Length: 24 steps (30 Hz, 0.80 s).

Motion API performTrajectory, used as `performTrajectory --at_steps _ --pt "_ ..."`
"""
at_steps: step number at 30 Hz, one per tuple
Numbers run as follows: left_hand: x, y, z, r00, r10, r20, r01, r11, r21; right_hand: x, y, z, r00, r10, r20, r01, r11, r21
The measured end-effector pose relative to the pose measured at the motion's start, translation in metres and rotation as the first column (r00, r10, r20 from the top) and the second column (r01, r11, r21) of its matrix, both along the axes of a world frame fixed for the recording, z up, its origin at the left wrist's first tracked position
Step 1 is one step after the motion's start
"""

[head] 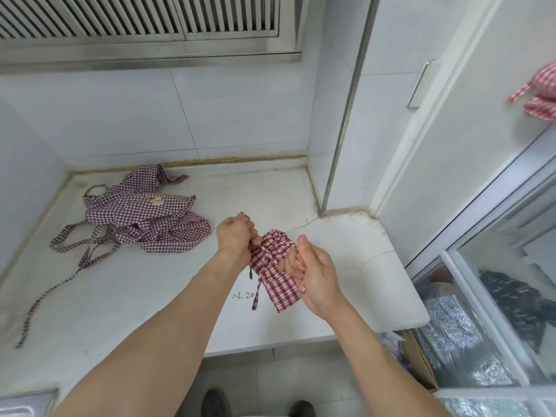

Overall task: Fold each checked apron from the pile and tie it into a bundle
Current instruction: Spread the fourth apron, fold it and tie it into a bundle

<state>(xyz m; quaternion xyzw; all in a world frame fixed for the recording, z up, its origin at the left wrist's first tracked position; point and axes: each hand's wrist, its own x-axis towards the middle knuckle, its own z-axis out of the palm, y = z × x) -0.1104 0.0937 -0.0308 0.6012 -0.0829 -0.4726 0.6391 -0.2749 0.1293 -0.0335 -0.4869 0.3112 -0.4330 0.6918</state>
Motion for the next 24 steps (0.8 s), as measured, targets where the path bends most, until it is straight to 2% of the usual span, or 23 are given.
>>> performTrajectory --at_steps 2,5,7,10,12,14,17,19,20,21,22,23,24 --pt "-0.005 0.001 0.018 0.982 -0.159 0.101 0.167 0.983 -0.079 -0.01 -0.006 0.008 0.999 -0.037 -0.009 0.037 0.998 0.042" --pt "-0.015 -0.005 0.054 0.854 -0.382 0.352 0.441 0.891 -0.105 -0.031 -0.024 0.027 0.992 -0.093 0.088 0.076 0.979 0.187" --pt "-0.024 -0.013 0.077 0.784 -0.447 0.43 0.537 0.836 -0.11 -0.048 -0.037 0.038 0.988 -0.069 0.141 0.039 0.978 0.204" --pt "-0.042 -0.035 0.104 0.641 -0.428 0.637 0.613 0.785 -0.09 -0.066 -0.058 0.055 0.999 0.007 0.043 -0.013 0.989 0.144" --pt "-0.056 -0.051 0.126 0.545 -0.397 0.739 0.642 0.764 -0.063 -0.083 -0.071 0.069 1.0 0.0 0.014 -0.002 0.99 0.143" --pt "-0.071 -0.067 0.151 0.507 -0.381 0.773 0.671 0.737 -0.077 -0.103 -0.086 0.09 0.997 -0.038 0.062 0.029 0.989 0.146" --pt "-0.091 -0.087 0.189 0.509 -0.365 0.78 0.701 0.702 -0.129 -0.138 -0.113 0.121 0.983 -0.162 0.08 0.141 0.964 0.224" --pt "-0.105 -0.097 0.21 0.518 -0.355 0.778 0.702 0.696 -0.149 -0.159 -0.126 0.139 0.972 -0.225 -0.062 0.234 0.942 0.241" --pt "-0.113 -0.103 0.221 0.518 -0.363 0.775 0.704 0.696 -0.144 -0.17 -0.13 0.151 0.944 -0.226 -0.242 0.271 0.947 0.171" --pt "-0.121 -0.108 0.23 0.507 -0.371 0.778 0.709 0.692 -0.133 -0.178 -0.131 0.164 0.861 -0.218 -0.459 0.273 0.96 0.056" --pt "-0.129 -0.115 0.24 0.491 -0.377 0.785 0.719 0.684 -0.121 -0.184 -0.135 0.178 0.729 -0.259 -0.634 0.264 0.96 -0.09" --pt "-0.137 -0.12 0.245 0.474 -0.386 0.791 0.729 0.677 -0.106 -0.186 -0.139 0.189 0.641 -0.348 -0.684 0.264 0.937 -0.23" --pt "-0.148 -0.126 0.255 0.447 -0.383 0.809 0.74 0.666 -0.094 -0.19 -0.142 0.207 0.63 -0.448 -0.634 0.286 0.893 -0.347"
